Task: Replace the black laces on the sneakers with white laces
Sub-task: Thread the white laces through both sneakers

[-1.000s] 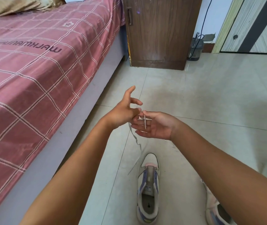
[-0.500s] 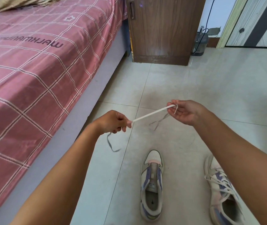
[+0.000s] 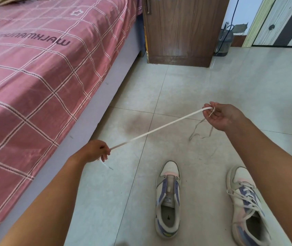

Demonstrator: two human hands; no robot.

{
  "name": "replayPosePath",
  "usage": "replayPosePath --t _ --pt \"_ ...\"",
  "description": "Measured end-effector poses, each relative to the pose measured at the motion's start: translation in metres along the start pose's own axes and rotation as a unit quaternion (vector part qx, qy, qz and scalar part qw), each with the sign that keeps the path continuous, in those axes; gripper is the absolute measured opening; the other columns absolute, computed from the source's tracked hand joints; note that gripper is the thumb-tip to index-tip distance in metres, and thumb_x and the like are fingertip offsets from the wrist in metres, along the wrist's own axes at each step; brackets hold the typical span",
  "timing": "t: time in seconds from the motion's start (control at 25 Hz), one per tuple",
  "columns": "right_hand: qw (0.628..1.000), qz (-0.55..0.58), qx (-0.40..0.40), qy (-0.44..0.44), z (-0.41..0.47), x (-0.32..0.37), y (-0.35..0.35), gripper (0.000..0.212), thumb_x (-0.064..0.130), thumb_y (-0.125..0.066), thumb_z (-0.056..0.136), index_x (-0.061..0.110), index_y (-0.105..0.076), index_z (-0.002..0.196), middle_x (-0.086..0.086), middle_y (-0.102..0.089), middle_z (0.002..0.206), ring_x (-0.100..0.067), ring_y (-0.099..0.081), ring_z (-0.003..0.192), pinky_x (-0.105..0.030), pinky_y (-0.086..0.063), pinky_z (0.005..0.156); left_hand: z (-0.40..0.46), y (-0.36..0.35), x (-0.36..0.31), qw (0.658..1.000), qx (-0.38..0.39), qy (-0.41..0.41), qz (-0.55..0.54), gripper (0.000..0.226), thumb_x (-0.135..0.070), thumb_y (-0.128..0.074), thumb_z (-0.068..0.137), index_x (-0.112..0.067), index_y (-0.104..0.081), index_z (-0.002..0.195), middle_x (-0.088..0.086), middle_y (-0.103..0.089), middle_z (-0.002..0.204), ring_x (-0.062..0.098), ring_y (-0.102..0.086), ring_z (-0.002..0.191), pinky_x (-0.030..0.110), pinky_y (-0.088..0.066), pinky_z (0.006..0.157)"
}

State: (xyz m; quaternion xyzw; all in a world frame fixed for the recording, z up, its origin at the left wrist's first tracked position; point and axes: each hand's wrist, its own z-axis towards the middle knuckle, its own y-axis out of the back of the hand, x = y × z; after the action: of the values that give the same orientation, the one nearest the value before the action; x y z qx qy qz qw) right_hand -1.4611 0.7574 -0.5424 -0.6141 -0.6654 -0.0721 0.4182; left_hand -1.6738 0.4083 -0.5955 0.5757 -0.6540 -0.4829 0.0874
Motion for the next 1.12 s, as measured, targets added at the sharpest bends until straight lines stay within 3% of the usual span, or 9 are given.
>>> replayPosePath --t 0.16,0.32,0.4,0.48,0.6,0.68,0.84,1.0,1.12 --pt "0.998 -0.04 0.006 0.041 0.005 0.0 -0.013 0.023 0.013 -0.04 0.101 0.008 -0.053 0.083 -0.006 -0.06 0.084 -0.017 -0.061 0.081 -0.023 -0.052 0.063 -0.007 -0.015 0.04 0.997 0.013 0.079 -0.004 0.022 -0.013 -0.05 0.094 -0.007 -0.064 0.078 0.005 -0.068 0.072 0.013 -0.061 0.058 0.018 -0.044 0.05" --pt "0.989 -0.039 0.129 0.066 -0.002 -0.009 -0.048 0.017 0.017 -0.045 0.1 0.008 -0.058 0.091 -0.009 -0.064 0.096 -0.019 -0.064 0.092 -0.026 -0.054 0.075 -0.002 -0.024 0.044 0.992 0.001 0.109 -0.067 0.023 -0.019 -0.055 0.095 -0.005 -0.064 0.079 0.006 -0.068 0.065 0.014 -0.054 0.045 0.022 -0.042 0.047" --pt "0.979 -0.127 0.15 0.05 -0.003 -0.024 -0.054 0.018 0.023 -0.046 0.099 0.014 -0.06 0.091 -0.008 -0.063 0.093 -0.018 -0.063 0.087 -0.029 -0.052 0.078 0.001 -0.035 0.034 0.982 0.007 0.127 -0.14 0.022 -0.019 -0.055 0.095 -0.003 -0.064 0.082 0.008 -0.066 0.061 0.015 -0.046 0.036 0.02 -0.035 0.041" --pt "0.959 -0.263 0.105 -0.008 0.001 -0.048 -0.04 0.019 0.028 -0.049 0.097 0.02 -0.061 0.084 -0.005 -0.058 0.085 -0.014 -0.057 0.075 -0.027 -0.048 0.071 0.004 -0.052 0.019 0.974 0.035 0.12 -0.191 0.019 -0.017 -0.055 0.095 -0.003 -0.064 0.085 0.01 -0.065 0.062 0.013 -0.039 0.033 0.017 -0.029 0.038" --pt "0.91 -0.406 0.0 -0.077 0.008 -0.088 0.005 0.023 0.032 -0.05 0.096 0.023 -0.062 0.078 0.0 -0.055 0.08 -0.009 -0.036 0.061 -0.021 -0.034 0.055 0.005 -0.078 -0.012 0.955 0.098 0.088 -0.265 0.011 -0.011 -0.056 0.093 -0.002 -0.062 0.097 0.01 -0.067 0.072 0.012 -0.05 0.045 0.019 -0.042 0.045" --pt "0.908 -0.405 -0.022 -0.11 0.011 -0.114 0.035 0.023 0.027 -0.048 0.098 0.018 -0.06 0.081 -0.003 -0.051 0.078 -0.009 -0.03 0.056 -0.019 -0.031 0.046 0.005 -0.097 -0.031 0.93 0.15 0.066 -0.33 0.012 0.002 -0.056 0.09 0.003 -0.06 0.101 0.013 -0.068 0.085 0.013 -0.066 0.062 0.018 -0.052 0.056" --pt "0.953 -0.252 -0.025 -0.163 0.009 -0.158 0.076 0.013 0.003 -0.051 0.095 0.004 -0.054 0.083 -0.011 -0.052 0.076 -0.012 -0.052 0.056 -0.015 -0.048 0.04 0.002 -0.144 -0.062 0.852 0.147 0.076 -0.496 0.003 0.01 -0.059 0.085 0.011 -0.061 0.087 0.02 -0.064 0.096 0.026 -0.07 0.082 0.023 -0.058 0.069" --pt "0.928 -0.338 -0.034 -0.157 0.006 -0.18 0.092 0.004 0.008 -0.063 0.089 0.008 -0.06 0.085 -0.005 -0.058 0.074 -0.011 -0.047 0.06 -0.018 -0.043 0.052 0.005 -0.178 -0.074 0.913 0.071 0.065 -0.397 0.007 -0.003 -0.067 0.084 0.002 -0.063 0.081 0.013 -0.06 0.086 0.02 -0.06 0.075 0.024 -0.056 0.076" --pt "0.936 -0.325 -0.042 -0.131 0.002 -0.195 0.102 0.008 0.006 -0.069 0.083 0.006 -0.061 0.081 -0.006 -0.053 0.068 -0.011 -0.041 0.056 -0.019 -0.037 0.049 0.002 -0.192 -0.07 0.92 0.026 0.061 -0.385 0.009 -0.001 -0.067 0.083 0.005 -0.066 0.088 0.012 -0.061 0.076 0.019 -0.057 0.063 0.027 -0.056 0.072"
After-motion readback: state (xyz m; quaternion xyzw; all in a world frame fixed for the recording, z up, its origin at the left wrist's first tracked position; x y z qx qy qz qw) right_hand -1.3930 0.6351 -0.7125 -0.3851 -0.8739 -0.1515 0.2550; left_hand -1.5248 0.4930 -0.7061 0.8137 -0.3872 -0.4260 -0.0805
